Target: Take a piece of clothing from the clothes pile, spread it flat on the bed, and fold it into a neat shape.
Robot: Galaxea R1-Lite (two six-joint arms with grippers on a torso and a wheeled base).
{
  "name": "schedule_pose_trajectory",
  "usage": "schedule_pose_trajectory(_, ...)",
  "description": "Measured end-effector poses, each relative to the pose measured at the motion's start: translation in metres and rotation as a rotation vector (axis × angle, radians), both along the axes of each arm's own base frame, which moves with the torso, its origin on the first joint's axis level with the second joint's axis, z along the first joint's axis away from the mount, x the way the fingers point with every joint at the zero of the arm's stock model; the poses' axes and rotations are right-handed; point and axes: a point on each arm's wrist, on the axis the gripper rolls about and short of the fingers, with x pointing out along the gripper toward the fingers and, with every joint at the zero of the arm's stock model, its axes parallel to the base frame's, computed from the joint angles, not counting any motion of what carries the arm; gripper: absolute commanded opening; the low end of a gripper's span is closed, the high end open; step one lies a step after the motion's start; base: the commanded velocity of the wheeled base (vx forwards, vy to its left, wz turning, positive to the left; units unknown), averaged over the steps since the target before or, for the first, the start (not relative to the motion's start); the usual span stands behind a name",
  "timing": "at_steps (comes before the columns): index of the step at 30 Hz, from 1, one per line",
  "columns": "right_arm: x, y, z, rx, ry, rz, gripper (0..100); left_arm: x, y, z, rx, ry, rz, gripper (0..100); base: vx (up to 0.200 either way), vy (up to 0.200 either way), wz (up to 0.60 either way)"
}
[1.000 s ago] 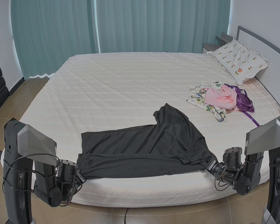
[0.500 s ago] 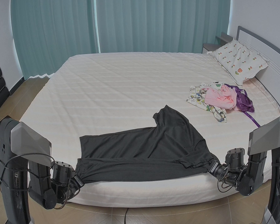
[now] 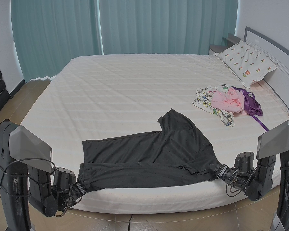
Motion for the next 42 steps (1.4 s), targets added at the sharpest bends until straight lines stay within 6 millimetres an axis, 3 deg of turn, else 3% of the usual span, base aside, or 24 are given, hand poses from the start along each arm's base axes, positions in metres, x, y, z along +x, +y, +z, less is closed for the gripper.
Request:
schedule_pose_trajectory(9, 0.008, -0.02, 0.022, 0.029, -0.095, -0.059, 100, 0.005, 0.009, 0.019, -0.043, -0.071, 0.02, 100, 0.0, 0.0, 0.0)
schedule_pose_trajectory(16, 0.013, -0.025, 0.029, 0.04, -0.131, -0.078, 100, 0.009, 0.021, 0.031, -0.104, -0.114, 0.037, 100, 0.2, 0.0, 0.0)
schedule_pose_trajectory(33, 0.015, -0.024, 0.029, 0.041, -0.136, -0.078, 100, 0.013, 0.024, 0.032, -0.109, -0.129, 0.05, 100, 0.2, 0.0, 0.0)
schedule_pose_trajectory(42, 0.014, -0.022, 0.027, 0.041, -0.128, -0.07, 100, 0.02, 0.024, 0.033, -0.121, -0.154, 0.047, 100, 0.0, 0.0, 0.0)
